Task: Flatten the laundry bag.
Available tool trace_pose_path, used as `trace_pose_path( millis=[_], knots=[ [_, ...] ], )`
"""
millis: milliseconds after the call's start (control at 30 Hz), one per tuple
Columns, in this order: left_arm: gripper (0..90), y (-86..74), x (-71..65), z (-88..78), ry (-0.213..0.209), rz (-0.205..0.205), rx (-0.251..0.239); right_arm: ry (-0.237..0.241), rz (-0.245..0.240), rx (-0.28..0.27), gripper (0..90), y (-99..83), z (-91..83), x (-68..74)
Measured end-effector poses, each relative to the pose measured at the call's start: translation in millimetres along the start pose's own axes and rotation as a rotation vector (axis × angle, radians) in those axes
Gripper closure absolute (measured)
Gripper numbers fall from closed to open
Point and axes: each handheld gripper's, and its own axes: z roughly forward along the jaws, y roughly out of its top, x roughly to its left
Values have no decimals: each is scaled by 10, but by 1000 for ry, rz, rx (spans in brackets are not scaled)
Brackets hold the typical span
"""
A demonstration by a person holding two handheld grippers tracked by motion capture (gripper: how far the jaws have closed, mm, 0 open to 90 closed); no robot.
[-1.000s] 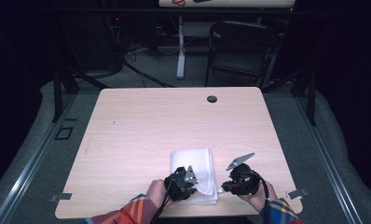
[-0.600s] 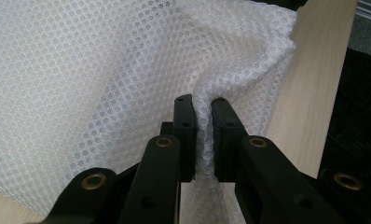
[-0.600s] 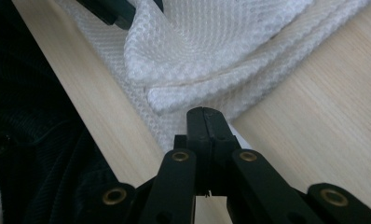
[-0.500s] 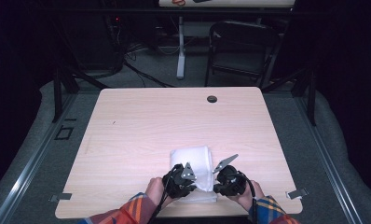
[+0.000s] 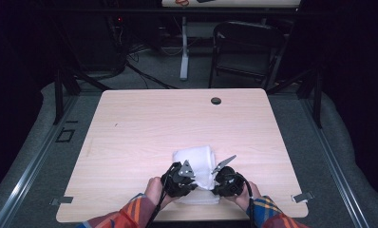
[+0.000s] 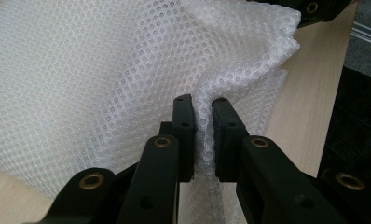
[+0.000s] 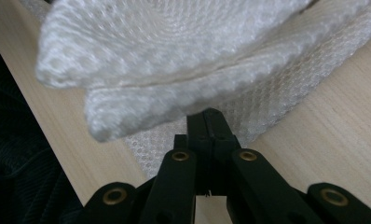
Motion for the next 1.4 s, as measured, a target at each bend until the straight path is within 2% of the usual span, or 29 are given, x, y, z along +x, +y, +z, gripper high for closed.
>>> trace_pose_path(
  millis=[133,667,1000,1400],
  knots=[
    [813,-6,5,-53,14,1,-5,-14,-15,0,900,4,5,15],
    [779,-105,107,-294,68,-84,-10,-25,-16,14,900,7,-3,22],
    [818,-170,134,-358,69,-96,-7,-45,-13,10,900,4,-7,16],
    [772,-242,174,-421,84,-135,12,-46,-10,9,900,-1,-14,-6]
  ],
)
